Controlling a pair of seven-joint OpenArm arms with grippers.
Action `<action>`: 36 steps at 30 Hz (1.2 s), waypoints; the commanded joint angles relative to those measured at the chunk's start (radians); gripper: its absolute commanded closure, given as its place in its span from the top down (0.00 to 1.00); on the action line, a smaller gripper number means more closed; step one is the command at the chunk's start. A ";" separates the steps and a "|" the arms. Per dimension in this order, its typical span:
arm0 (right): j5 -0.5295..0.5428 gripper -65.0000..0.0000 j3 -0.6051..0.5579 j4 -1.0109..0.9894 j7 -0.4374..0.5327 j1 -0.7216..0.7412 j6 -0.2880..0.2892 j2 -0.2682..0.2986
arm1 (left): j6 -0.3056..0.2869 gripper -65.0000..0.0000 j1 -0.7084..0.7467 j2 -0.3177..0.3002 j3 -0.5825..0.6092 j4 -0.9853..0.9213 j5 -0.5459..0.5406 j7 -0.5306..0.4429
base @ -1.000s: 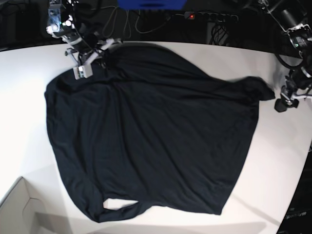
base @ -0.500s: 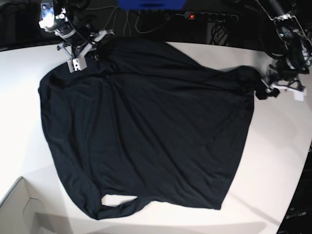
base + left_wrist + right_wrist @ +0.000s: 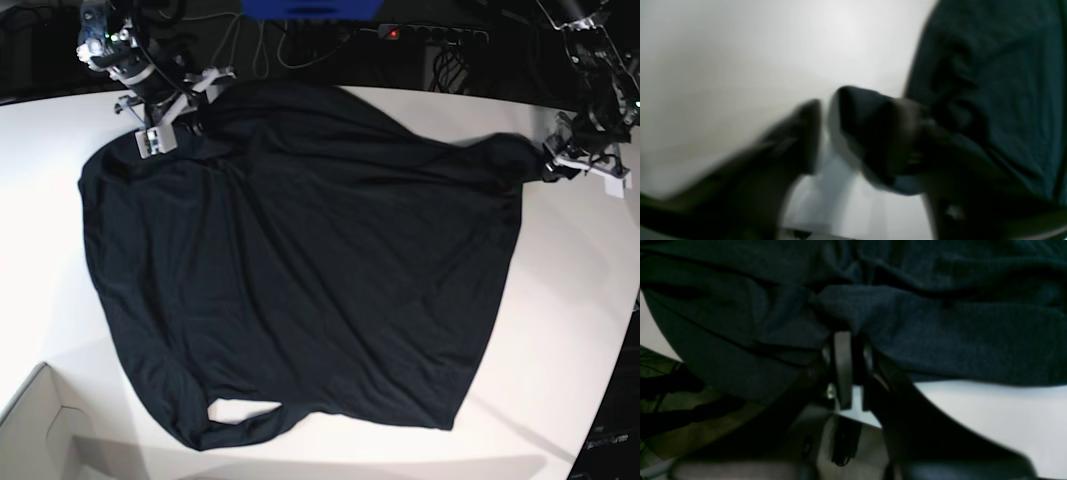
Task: Layout the t-shirt on the table in an organized manner, then fold the t-shirt properly
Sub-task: 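Pull the held shirt corner outward with the left gripper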
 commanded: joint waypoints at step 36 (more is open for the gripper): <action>0.015 0.08 -0.003 0.022 0.018 0.017 0.000 0.005 | 0.010 0.53 0.186 0.009 0.001 0.339 -0.070 0.111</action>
